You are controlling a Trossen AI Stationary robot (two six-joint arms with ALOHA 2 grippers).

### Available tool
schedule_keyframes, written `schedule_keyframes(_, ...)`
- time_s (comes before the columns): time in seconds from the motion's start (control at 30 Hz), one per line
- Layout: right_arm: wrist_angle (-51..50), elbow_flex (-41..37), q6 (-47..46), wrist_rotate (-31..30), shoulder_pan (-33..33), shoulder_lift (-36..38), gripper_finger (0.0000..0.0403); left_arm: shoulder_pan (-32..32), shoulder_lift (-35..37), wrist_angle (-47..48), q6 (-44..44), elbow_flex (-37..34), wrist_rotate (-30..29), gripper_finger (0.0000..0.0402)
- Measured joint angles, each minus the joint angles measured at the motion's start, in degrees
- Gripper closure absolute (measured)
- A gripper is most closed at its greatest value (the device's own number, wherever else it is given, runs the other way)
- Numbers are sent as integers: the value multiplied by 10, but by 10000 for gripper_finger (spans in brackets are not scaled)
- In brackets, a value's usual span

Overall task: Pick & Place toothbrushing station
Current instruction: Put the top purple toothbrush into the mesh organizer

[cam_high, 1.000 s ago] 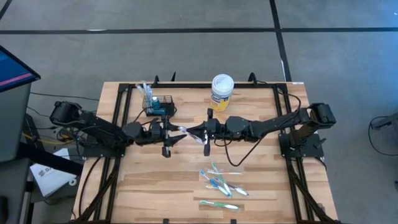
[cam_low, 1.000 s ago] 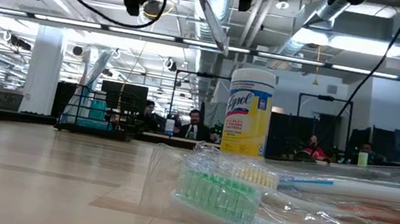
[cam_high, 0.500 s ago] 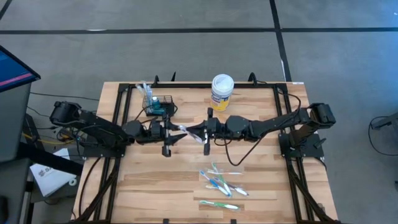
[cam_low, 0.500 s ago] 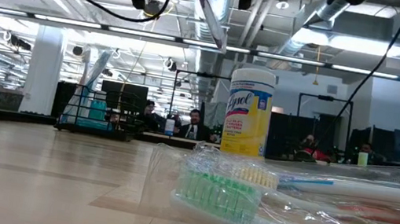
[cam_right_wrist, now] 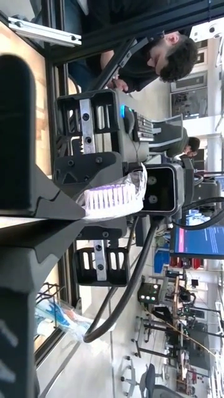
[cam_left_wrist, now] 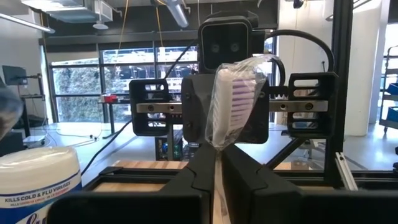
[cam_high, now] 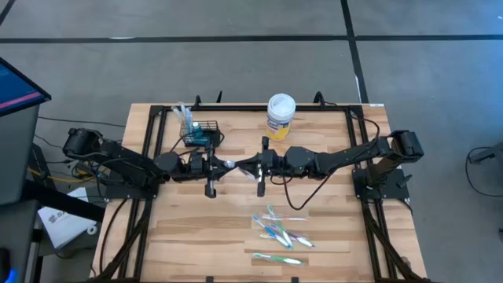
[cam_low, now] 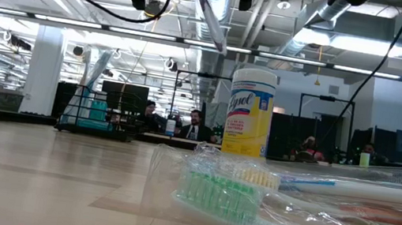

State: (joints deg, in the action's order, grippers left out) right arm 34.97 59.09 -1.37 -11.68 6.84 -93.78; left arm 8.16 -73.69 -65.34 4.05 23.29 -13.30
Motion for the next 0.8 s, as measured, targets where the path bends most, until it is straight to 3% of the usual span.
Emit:
schedule_keyframes(0.6, -11, 0, 30, -1, 2, -1, 403, 0, 0, 6, 0, -1, -25, 399)
schedule_keyframes(0.8, -12, 0, 4, -30, -5, 4, 403, 0, 0, 4, 0, 0, -42, 400)
